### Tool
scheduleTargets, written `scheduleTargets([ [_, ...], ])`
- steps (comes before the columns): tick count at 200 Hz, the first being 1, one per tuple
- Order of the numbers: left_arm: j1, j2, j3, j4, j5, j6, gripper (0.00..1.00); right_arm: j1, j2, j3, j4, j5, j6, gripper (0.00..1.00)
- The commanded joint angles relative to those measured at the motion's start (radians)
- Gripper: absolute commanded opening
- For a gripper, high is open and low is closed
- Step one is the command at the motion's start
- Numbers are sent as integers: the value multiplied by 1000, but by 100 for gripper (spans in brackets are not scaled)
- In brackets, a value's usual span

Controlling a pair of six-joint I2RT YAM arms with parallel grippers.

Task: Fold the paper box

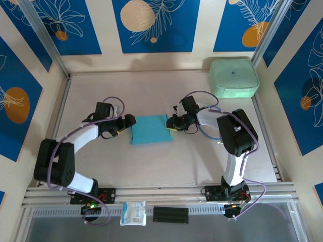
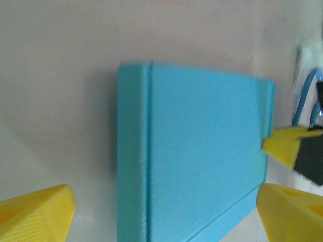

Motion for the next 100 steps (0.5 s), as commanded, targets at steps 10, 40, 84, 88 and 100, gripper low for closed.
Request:
scheduleTargets([
  [10, 3, 59, -40, 214, 188, -68, 94, -44, 71, -26, -33, -102, -37, 23],
  [40, 2, 199, -74, 469, 274, -197, 94, -46, 78, -11, -58, -84, -57, 23],
  [84, -1, 326, -137, 907, 338, -448, 64, -42, 81, 3, -81, -74, -59, 23],
  [88, -3, 327, -140, 931, 339, -461, 62, -42, 79, 3, -80, -74, -58, 23],
  [100, -4, 323, -152, 964, 336, -482, 55, -35, 70, 5, -84, -70, -57, 24],
])
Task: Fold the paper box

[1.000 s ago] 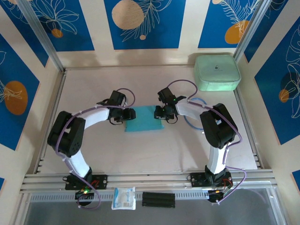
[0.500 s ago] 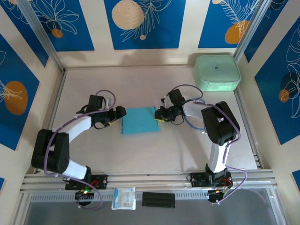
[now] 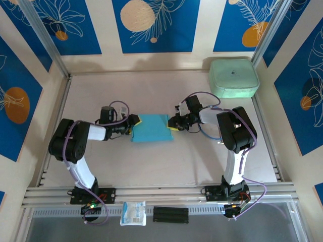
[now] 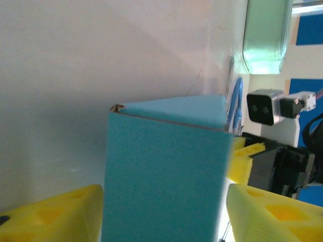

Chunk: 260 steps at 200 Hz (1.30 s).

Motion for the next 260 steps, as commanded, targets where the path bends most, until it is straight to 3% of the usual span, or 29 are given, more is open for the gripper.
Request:
scheduleTargets([
  [1, -11, 17, -37, 229, 56, -137, 55, 7, 33, -2, -91, 46, -17, 24],
  [25, -14, -27, -49, 195, 43, -136, 42, 28, -3, 10, -122, 65, -11, 30],
  [53, -16, -128, -44, 45, -1, -93, 32, 41, -120, 5, -163, 151, 8, 45],
  [81, -16, -251, -4, -253, -82, -12, 29, 26, -282, -31, -184, 308, 31, 54],
  [93, -16, -290, 20, -362, -107, 11, 29, 44, -361, -48, -180, 353, -1, 63],
  [117, -16, -342, 76, -524, -138, 34, 29, 233, -524, -68, -131, 528, -219, 79],
  [146, -16, -414, 110, -606, -202, 31, 29, 554, -620, -185, 148, 784, -653, 80],
  [161, -16, -436, 132, -646, -221, 36, 29, 669, -597, -289, 378, 836, -939, 84],
  [172, -16, -442, 144, -665, -221, 33, 29, 707, -541, -328, 494, 890, -1059, 89],
  [197, -16, -460, 139, -663, -210, -15, 28, 726, -414, -296, 578, 957, -1175, 93],
  [202, -16, -468, 135, -661, -213, -25, 27, 726, -388, -297, 630, 974, -1202, 100],
  [232, -16, -512, 133, -691, -254, -60, 27, 704, -200, -223, 891, 1131, -1343, 99],
  [260, -14, -538, 153, -769, -286, -55, 27, 688, -59, -141, 1024, 1191, -1429, 99],
])
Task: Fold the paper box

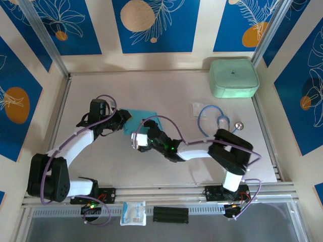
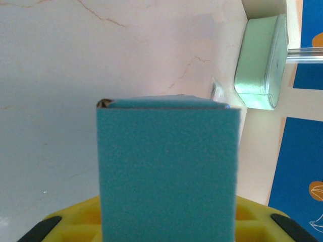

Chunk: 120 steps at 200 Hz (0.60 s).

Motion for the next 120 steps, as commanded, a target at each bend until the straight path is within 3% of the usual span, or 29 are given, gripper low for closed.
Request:
scheduleTargets([
  [1, -5, -38, 34, -84, -37, -22, 27, -15, 83, 76, 256, 122, -147, 99],
  [39, -6, -69, 25, -111, -75, -96, 29, -28, 169, 102, 379, 142, -208, 72],
  [81, -6, -88, 20, -105, -89, -94, 34, -2, 130, 59, 292, 102, -171, 48],
  [110, -6, -132, 29, -81, -102, -76, 62, -7, 59, 9, 216, 95, -95, 32],
  [120, -5, -160, 44, -99, -131, -48, 71, -17, 15, -10, 152, 76, -60, 31],
])
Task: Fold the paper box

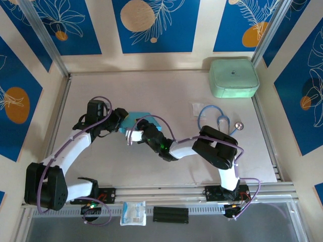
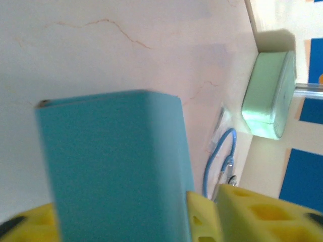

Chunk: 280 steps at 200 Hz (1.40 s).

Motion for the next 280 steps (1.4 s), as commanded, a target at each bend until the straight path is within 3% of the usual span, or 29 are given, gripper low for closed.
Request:
scheduleTargets([
  [1, -4, -81, 41, -13, -22, 36, 72, -13, -105, -51, -113, -6, 84, 31],
  [19, -2, -150, 88, -110, -123, 118, 85, -35, -212, -82, -291, -73, 152, 32],
  [33, -2, -214, 135, -186, -207, 231, 90, -64, -321, -75, -547, -169, 184, 32],
  [67, -5, -336, 217, -328, -336, 614, 93, -211, -505, 182, -1449, -623, 204, 28],
  [90, -5, -378, 236, -433, -344, 802, 90, -206, -427, 404, -1895, -606, 130, 29],
  [113, -5, -396, 218, -487, -313, 835, 90, -196, -258, 621, -2153, -552, 189, 28],
  [141, -5, -432, 139, -459, -235, 810, 93, -197, -76, 784, -2190, -527, 247, 30],
  [189, -5, -460, 44, -412, -207, 700, 93, -154, 86, 789, -2063, -476, 281, 29],
  [225, -5, -443, 10, -378, -134, 704, 97, -147, 62, 759, -2032, -485, 305, 58],
  [280, -6, -412, 55, -390, -41, 831, 99, -156, -42, 729, -2013, -500, 298, 77],
])
